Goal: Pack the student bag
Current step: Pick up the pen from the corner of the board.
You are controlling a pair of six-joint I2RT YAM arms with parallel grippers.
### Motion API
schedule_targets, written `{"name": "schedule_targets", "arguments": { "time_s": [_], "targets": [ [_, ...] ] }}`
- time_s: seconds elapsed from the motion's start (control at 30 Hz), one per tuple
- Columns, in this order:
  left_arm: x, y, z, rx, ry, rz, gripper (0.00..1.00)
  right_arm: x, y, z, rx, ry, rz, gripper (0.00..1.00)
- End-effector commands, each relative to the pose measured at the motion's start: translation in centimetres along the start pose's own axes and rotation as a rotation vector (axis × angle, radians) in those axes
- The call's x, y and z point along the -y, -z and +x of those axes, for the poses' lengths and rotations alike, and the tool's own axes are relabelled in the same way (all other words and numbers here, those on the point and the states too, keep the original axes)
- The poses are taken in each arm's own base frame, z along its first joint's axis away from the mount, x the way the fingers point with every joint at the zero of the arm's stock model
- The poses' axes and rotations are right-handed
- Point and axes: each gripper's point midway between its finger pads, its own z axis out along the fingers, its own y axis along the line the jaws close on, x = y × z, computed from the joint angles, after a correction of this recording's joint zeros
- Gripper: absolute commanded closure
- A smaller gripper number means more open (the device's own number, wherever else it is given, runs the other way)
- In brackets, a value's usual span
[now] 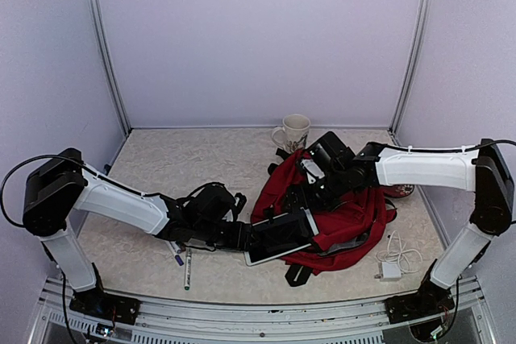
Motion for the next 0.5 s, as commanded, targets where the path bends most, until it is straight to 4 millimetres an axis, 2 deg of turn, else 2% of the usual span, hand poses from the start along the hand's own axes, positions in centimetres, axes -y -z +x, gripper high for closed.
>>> {"name": "schedule_targets", "arguments": {
  "time_s": [0.0,0.1,0.27,0.47],
  "targets": [
    [-3.5,-1.3,4.7,-0.163,0.013,-0.088,0.32,2.2,0.0,0.6,-0.009,-0.036,-0.02,0.18],
    [-3.5,-1.3,4.6,-0.162,0.014,-0.089,0.32,2.6,-0.3,1.0,-0.018,-0.057,-0.073,0.36],
    [-3.5,-1.2,4.5,-0.158,0.015,-0.09,0.32,2.8,-1.6,2.0,-0.066,-0.053,-0.11,0.43],
    [-3.6,-1.2,4.4,-0.155,0.015,-0.096,0.32,0.4,-2.0,2.2,-0.078,-0.031,-0.294,0.68]
  ]
}}
